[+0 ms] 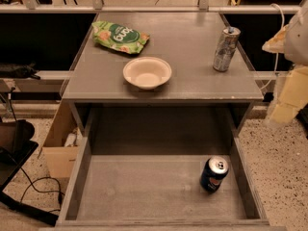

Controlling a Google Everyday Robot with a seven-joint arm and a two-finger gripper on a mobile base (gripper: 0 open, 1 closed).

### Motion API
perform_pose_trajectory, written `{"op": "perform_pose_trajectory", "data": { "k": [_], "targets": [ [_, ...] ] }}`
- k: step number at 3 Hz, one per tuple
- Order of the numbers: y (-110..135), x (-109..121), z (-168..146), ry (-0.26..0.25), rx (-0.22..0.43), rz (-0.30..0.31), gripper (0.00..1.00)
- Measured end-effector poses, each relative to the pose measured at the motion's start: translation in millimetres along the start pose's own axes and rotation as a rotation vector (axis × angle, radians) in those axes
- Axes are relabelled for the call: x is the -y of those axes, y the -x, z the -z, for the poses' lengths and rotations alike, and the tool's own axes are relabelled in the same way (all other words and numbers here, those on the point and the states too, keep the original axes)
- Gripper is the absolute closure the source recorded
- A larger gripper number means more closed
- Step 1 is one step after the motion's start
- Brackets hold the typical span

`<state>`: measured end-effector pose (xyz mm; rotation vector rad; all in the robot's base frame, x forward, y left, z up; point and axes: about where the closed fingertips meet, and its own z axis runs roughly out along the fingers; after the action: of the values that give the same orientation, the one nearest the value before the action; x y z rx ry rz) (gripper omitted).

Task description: Pick pepsi can from top drawer and place on counter

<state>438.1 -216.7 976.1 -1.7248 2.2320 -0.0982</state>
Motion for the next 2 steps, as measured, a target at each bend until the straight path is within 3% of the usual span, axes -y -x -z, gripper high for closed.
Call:
{"op": "perform_pose_trajectory", "data": {
  "k": [1,2],
  "targets": [
    [0,0,1,-0.008,0.012,-0.001,0.00],
    [-4,-2,-11,-0.004,0.074,-0.008,0.00]
  ]
}}
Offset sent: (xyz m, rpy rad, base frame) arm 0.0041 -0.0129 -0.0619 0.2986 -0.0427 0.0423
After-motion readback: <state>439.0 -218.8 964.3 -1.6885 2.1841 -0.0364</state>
